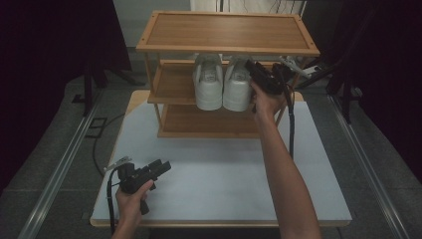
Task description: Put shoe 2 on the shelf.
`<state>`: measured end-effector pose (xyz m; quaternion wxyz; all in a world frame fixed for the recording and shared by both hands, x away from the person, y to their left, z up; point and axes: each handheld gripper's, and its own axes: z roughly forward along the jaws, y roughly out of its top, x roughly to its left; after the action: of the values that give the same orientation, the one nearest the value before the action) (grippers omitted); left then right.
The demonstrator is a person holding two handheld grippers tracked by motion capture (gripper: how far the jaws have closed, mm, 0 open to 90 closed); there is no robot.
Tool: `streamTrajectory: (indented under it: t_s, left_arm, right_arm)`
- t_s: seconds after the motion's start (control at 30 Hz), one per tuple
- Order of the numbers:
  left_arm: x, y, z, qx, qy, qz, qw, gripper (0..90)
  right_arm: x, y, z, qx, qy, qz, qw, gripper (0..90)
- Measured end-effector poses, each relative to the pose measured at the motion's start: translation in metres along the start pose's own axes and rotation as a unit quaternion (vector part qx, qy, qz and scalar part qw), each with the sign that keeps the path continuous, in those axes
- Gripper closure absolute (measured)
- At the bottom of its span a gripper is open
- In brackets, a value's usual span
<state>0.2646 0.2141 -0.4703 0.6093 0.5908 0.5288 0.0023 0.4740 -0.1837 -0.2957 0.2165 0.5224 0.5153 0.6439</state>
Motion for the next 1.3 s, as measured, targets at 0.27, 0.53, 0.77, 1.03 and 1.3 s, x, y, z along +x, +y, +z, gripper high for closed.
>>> streamTrajectory:
  t_s: [0.27,0.53,0.77,1.03,1.3]
  left_arm:
    - [0.003,0.003,-0.001,-0.003,0.002,-0.001,1.0,39.0]
    - [0.001,0.004,0.002,-0.003,0.0,0.001,1.0,39.1]
    - [0.0,0.002,0.011,0.013,-0.007,0.007,0.9999,39.2]
    - [-0.004,0.001,0.009,0.008,-0.011,0.01,0.9999,39.2]
    - [-0.005,0.0,0.012,0.014,-0.01,0.014,0.9998,39.3]
  right_arm:
    - [-0.004,-0.003,-0.024,0.006,0.002,-0.02,0.9998,49.3]
    - [-0.008,-0.013,-0.059,0.014,0.024,-0.037,0.9989,47.2]
    - [-0.011,-0.034,-0.104,0.029,0.041,-0.076,0.9958,44.6]
    - [-0.021,-0.072,-0.164,0.059,0.059,-0.131,0.9878,44.1]
    - [-0.038,-0.11,-0.201,0.084,0.061,-0.15,0.9832,43.6]
